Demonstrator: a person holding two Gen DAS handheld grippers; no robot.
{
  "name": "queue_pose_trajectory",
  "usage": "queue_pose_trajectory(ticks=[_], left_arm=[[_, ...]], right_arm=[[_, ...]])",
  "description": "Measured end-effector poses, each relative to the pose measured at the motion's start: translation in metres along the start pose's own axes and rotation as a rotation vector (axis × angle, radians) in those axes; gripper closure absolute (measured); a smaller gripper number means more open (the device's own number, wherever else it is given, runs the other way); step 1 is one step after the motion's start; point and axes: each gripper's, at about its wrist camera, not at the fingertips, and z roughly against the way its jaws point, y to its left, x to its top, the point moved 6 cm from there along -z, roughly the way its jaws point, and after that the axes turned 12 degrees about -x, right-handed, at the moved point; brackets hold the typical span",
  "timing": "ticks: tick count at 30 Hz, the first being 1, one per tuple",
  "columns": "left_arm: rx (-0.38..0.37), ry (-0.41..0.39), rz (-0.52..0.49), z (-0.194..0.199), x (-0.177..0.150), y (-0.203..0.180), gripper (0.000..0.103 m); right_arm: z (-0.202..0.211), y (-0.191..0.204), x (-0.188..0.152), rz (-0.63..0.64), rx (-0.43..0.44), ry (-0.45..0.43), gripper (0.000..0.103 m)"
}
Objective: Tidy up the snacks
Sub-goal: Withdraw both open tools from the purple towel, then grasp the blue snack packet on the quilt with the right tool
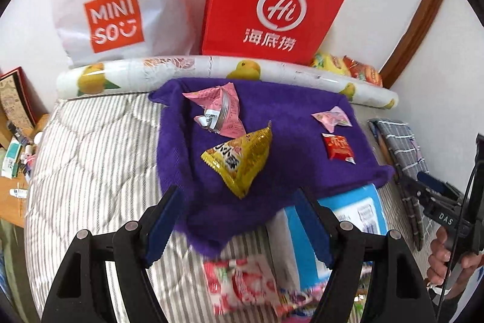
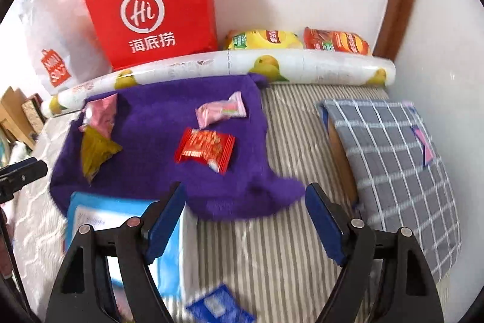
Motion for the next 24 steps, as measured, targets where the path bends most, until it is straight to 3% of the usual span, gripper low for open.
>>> queue_pose_trajectory(ticks=[12,18,24], left_arm=[[-0.007,-0.010,0.021,0.044,-0.055,-0.009,0.030],[0.024,-0.008,0.043,0.051,-0.080,-0.004,0.029],[0.084,0.022,0.089,0.047,-0.095,0.010,0.028]], right_arm=[[0.037,-0.020,-0.074,0.014,0.004,-0.010,0.022],[0.026,-0.021,-0.100,0.002,0.121,0.028,0.024],[0.010,-0.006,-0.118,0.068,0.206,0.058,0.025]])
